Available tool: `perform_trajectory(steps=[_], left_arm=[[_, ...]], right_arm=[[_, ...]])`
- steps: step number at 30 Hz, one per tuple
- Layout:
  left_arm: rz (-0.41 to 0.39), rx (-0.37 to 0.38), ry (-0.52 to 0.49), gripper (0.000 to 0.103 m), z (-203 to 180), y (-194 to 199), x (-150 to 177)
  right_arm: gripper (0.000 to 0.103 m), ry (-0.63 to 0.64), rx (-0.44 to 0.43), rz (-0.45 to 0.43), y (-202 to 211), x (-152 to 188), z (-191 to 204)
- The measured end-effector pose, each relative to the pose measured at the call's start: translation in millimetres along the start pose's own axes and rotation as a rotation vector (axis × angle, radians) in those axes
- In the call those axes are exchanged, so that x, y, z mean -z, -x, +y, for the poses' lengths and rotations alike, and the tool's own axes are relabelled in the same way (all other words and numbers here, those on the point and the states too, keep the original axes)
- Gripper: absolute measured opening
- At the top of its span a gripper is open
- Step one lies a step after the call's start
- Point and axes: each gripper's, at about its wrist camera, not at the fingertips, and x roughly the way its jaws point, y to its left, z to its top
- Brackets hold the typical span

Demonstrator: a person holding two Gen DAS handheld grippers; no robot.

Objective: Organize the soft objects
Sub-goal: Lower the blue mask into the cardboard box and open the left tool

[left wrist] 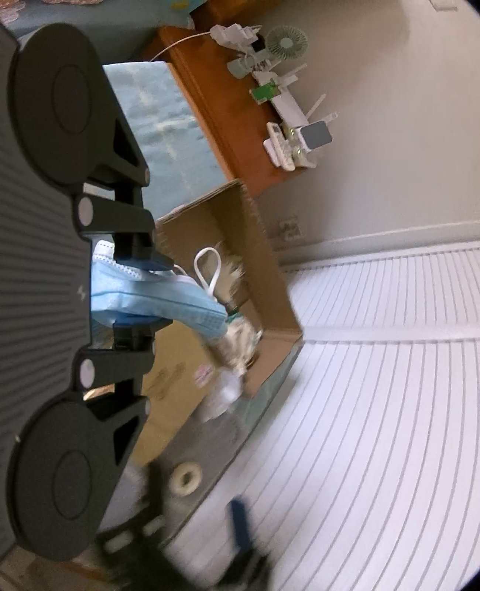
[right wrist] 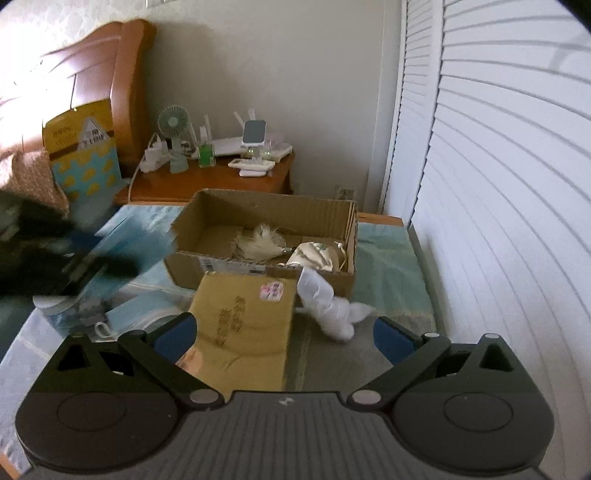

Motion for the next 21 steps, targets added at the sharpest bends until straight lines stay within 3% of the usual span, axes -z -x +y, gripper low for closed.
perform_trajectory(steps=[12, 15, 17, 19, 21], left_arm=[[0.042, -0.125, 0.069, 0.025, 29.9, -76.0, -56.6], [0.046, -0.162, 0.082, 0.04, 33.6, -87.5, -59.6], [0.042, -0.18, 0.09, 0.078, 35.0, -90.3, -60.0], [0.016, -0.194, 0.092, 0.087, 33.2, -85.6, -57.6], [0.004, -0.193, 0.082, 0.087, 30.8, -78.3, -55.2]], right_arm=[[0.103, 0.023, 0.014, -0.008, 15.2, 15.9, -3.2], [0.103, 0.022, 0.016, 0.002, 15.2, 17.9, -5.9], [0.103, 0.02, 0.014, 0.001, 14.9, 18.7, -7.1], [0.103, 0.016, -0.001, 0.001, 14.6, 19.6, -7.9], [0.103, 0.019, -0.012, -0.001, 14.8, 20.8, -7.3]])
